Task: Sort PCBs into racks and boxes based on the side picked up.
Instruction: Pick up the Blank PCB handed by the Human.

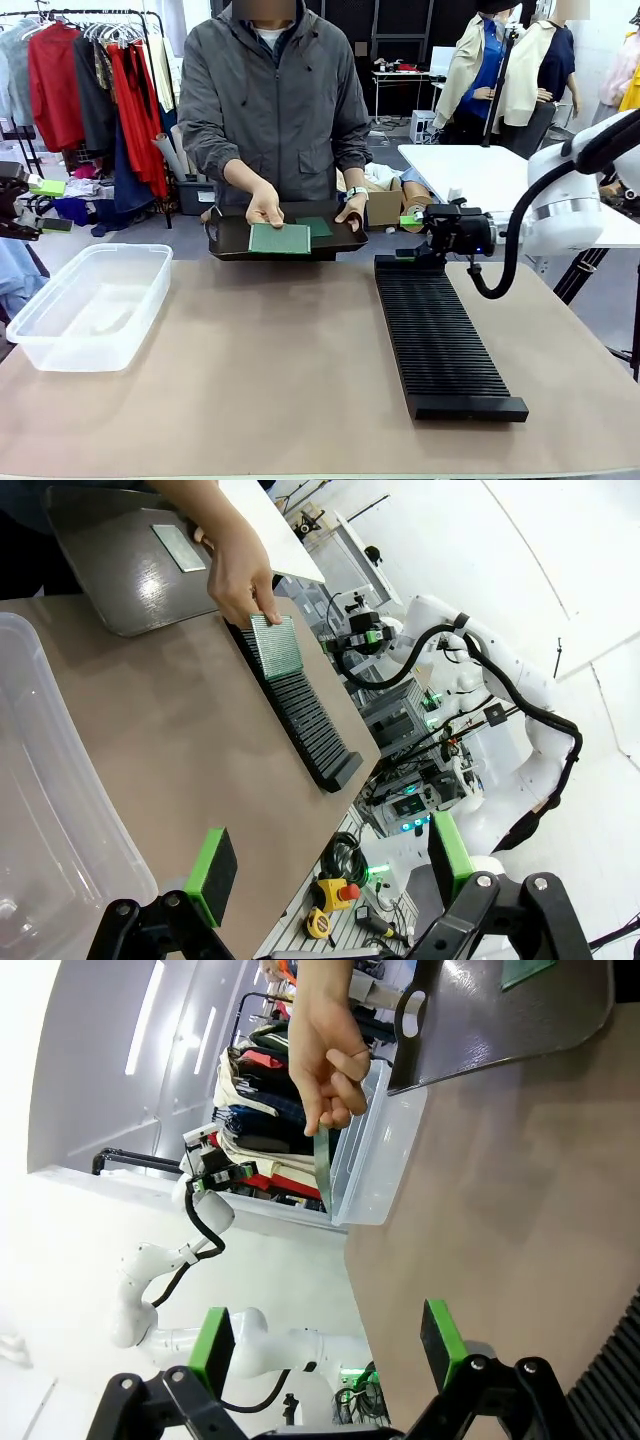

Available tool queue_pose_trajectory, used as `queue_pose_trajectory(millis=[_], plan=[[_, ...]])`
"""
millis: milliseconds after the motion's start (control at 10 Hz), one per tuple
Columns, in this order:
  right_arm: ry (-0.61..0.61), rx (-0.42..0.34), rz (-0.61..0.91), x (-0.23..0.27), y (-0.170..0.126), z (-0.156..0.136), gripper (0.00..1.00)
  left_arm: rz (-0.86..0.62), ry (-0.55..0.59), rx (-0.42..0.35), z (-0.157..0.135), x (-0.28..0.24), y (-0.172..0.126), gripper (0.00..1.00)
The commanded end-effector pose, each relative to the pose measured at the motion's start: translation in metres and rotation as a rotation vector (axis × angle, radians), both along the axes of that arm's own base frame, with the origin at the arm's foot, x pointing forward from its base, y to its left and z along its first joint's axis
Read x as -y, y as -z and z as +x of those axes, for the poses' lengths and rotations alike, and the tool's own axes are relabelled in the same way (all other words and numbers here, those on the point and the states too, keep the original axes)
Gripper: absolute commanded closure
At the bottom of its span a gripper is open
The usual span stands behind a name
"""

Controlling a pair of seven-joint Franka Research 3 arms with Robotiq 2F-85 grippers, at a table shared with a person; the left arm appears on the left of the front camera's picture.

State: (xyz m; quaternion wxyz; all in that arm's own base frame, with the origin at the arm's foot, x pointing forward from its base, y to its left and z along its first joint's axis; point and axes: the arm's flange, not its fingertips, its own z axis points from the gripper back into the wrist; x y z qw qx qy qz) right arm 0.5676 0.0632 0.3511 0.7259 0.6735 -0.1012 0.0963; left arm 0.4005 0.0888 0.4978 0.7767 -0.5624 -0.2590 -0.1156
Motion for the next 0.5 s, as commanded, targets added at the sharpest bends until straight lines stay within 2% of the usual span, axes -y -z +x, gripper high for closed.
queue_pose_trajectory(millis=[0,400], plan=[[-0.004,0.039,-0.004,-0.021,0.006,0.015,0.00,-0.007,-0.004,-0.004,-0.001,0.000,-0.002,0.00],[-0.045,0.058,0.025,-0.060,0.017,0.028,0.00,-0.007,-0.004,-0.004,-0.001,0.000,-0.002,0.00]])
